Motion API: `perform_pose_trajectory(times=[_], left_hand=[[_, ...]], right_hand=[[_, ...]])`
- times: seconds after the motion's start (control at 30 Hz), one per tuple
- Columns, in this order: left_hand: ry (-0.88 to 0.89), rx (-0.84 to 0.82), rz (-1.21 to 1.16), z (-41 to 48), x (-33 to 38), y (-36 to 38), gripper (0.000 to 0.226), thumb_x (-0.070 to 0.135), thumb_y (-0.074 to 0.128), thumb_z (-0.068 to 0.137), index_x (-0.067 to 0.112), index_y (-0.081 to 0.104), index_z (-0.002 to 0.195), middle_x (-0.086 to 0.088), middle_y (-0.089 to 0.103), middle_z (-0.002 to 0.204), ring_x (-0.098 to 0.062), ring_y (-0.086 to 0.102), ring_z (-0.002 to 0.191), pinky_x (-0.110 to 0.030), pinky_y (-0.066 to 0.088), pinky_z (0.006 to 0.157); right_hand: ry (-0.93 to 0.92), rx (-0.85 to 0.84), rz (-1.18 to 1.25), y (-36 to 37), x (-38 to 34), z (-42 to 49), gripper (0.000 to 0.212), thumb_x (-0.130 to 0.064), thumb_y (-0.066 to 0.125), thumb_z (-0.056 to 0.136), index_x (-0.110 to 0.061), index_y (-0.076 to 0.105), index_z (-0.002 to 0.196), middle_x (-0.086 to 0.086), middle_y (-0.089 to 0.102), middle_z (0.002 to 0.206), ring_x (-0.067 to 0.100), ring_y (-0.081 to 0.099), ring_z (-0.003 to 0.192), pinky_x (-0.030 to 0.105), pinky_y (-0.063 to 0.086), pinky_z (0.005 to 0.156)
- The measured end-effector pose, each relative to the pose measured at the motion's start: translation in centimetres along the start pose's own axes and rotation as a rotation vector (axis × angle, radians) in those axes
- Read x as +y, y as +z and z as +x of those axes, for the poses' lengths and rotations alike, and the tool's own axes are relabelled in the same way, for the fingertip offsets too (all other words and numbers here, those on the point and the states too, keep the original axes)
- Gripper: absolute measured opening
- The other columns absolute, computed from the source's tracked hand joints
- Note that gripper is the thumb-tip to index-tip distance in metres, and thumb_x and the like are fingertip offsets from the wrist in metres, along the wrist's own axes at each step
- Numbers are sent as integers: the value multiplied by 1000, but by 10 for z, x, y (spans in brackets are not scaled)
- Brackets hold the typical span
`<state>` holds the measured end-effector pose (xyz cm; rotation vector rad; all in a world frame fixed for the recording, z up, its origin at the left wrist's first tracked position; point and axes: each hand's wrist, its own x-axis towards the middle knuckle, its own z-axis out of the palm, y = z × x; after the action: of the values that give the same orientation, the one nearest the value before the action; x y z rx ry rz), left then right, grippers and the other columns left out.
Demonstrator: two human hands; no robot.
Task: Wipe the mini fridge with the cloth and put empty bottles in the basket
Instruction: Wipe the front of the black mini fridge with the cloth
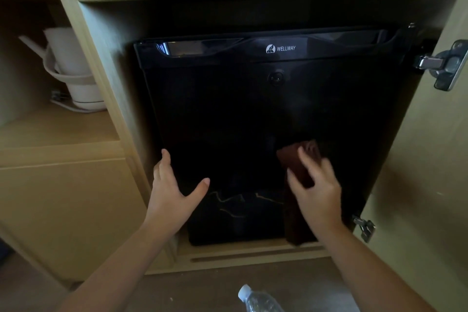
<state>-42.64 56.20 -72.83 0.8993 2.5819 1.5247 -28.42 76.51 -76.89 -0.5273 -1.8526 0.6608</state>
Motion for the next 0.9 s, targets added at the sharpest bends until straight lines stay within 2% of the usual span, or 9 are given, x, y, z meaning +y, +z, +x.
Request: perform_pose_trajectory(times=[0.1, 0.17, 0.23, 0.3, 0.4, 0.47, 0.63, 0.83, 0.9], left_hand=[[-3, 3, -2, -1, 1, 0, 102, 43, 65, 77, 23, -7, 146, 3, 7, 153, -16, 16, 139, -39, 27, 110], [2, 2, -9, -1, 3, 0, 101, 43, 64, 77, 22, -7, 146, 2, 6, 154, -16, 15, 139, -37, 26, 110], [0, -6, -18, -1, 2, -1, 100, 43, 64, 78, 22, -6, 147, 2, 6, 154, -16, 15, 139, -36, 25, 110], [4, -22, -25, 0, 0, -3, 101, 44, 64, 76, 23, -5, 147, 3, 8, 154, -15, 17, 139, -37, 26, 110], [-11, -55, -51, 0, 0, -7, 109, 57, 60, 65, 26, -5, 146, 6, 8, 154, -14, 17, 139, -40, 26, 111], [-16, -67, -59, 0, -2, -8, 112, 61, 57, 60, 27, -6, 146, 6, 8, 154, -13, 15, 140, -36, 23, 112], [-1, -95, -77, 0, -7, -11, 114, 62, 56, 57, 29, -8, 146, 7, 10, 153, -12, 16, 139, -30, 21, 110], [12, -99, -87, 0, -5, -11, 113, 61, 56, 58, 28, -8, 146, 5, 10, 154, -12, 16, 138, -30, 22, 109], [15, -102, -87, -1, -4, -13, 113, 61, 56, 58, 27, -8, 146, 5, 10, 154, -13, 17, 139, -30, 22, 109]], right_hand=[[-3, -172, -160, -2, 18, -31, 51, -15, 72, 76, -18, 56, 124, 2, 54, 103, 11, 58, 80, 31, 56, 74], [-31, -201, -193, -6, 10, -24, 49, -18, 73, 76, -15, 58, 122, 2, 55, 102, 11, 59, 79, 21, 53, 76], [-63, -163, -162, -7, -14, -4, 48, -20, 71, 77, -16, 57, 123, 1, 54, 100, 10, 57, 81, 7, 43, 74], [-74, -81, -89, -5, -46, 23, 47, -23, 69, 80, -18, 57, 124, 2, 53, 101, 8, 53, 84, 3, 38, 75], [-60, -31, 4, 2, -94, 55, 46, -29, 65, 82, -24, 55, 126, 2, 53, 106, 11, 53, 93, 15, 41, 83], [-83, -41, 8, 8, -113, 65, 47, -32, 63, 83, -26, 52, 128, 3, 52, 109, 13, 52, 93, 21, 43, 82], [-105, -73, -26, 16, -122, 68, 49, -34, 58, 87, -26, 45, 134, 5, 49, 113, 9, 48, 84, 16, 39, 75], [-66, -184, -79, 12, -103, 51, 48, -32, 60, 86, -30, 47, 132, 6, 51, 116, 21, 54, 104, 12, 31, 80], [-34, -299, -117, 14, -83, 27, 48, -31, 60, 86, -31, 47, 132, 5, 51, 115, 21, 55, 102, 15, 37, 83]])
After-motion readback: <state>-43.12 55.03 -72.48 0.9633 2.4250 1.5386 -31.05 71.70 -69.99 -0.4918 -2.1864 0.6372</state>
